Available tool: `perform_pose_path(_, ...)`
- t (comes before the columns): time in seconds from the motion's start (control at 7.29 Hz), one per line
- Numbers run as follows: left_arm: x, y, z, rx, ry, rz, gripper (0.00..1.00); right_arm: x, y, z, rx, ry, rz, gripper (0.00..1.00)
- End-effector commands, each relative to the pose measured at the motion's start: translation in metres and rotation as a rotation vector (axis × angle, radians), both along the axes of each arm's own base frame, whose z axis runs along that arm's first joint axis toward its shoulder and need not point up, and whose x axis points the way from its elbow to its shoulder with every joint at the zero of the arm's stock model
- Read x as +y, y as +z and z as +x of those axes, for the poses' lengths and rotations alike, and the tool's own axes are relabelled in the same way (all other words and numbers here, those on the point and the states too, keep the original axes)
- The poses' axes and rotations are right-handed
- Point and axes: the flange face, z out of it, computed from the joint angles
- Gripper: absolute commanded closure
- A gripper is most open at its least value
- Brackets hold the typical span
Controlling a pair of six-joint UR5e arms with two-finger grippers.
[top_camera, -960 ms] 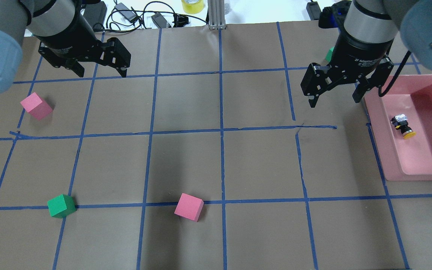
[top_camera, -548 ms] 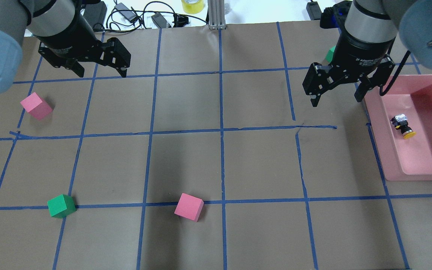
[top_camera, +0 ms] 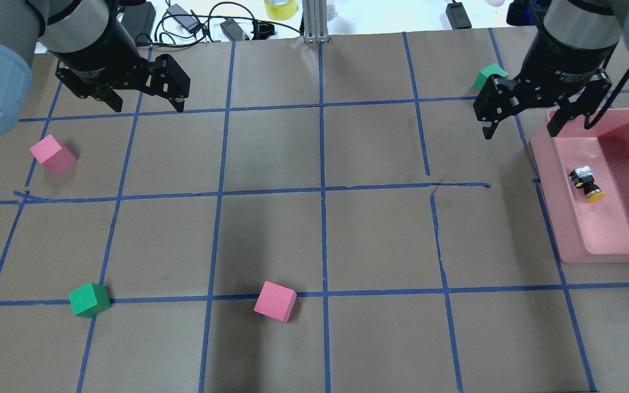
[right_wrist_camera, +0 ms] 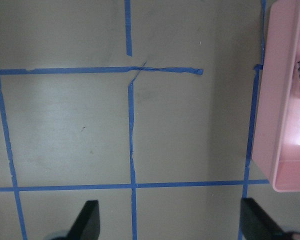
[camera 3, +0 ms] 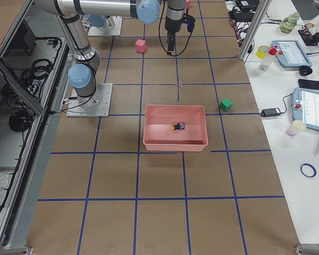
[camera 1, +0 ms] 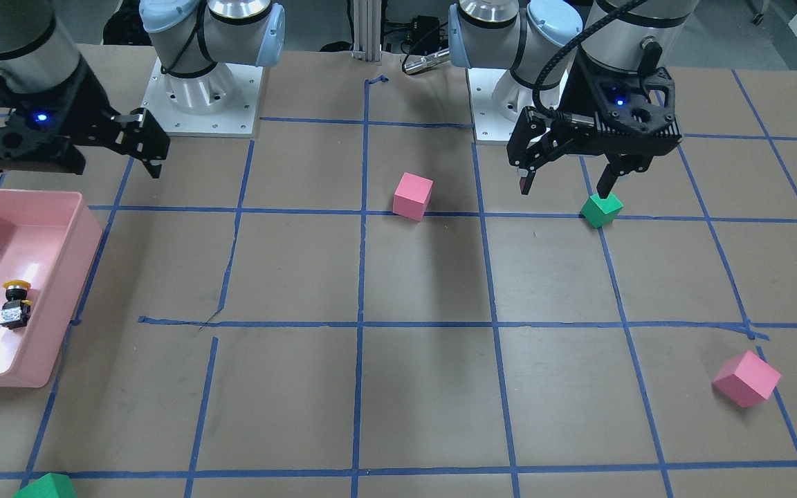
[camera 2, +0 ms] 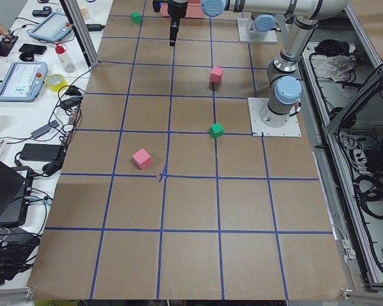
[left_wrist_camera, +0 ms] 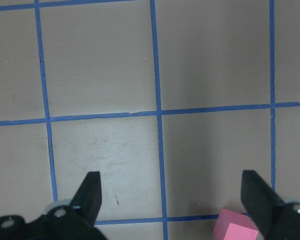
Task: Align button upright
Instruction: 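Lower the right gripper into the tray and grasp the push-button switch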
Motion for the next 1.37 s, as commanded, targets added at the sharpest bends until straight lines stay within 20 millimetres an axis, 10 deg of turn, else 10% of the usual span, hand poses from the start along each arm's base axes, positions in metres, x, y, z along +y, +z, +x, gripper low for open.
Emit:
perform_pose_path(0.0,0.0,0.0,0.0,-0.001,0.0,0.001,0.0,-0.005,-0.004,-0.034,-0.002,-0.066,0.005,0.0)
perform_pose_path(0.69,0.0,-0.001,0.0,0.001,0.0,0.003,0.0,-0.025,-0.053,-0.166,-0.014,-0.088,-0.034,0.0)
perform_pose_path(1.23,0.001,-0.002,0.0,-0.001,0.0,0.004,0.0,-0.024,-0.139,-0.264,0.003,-0.134,-0.062,0.0)
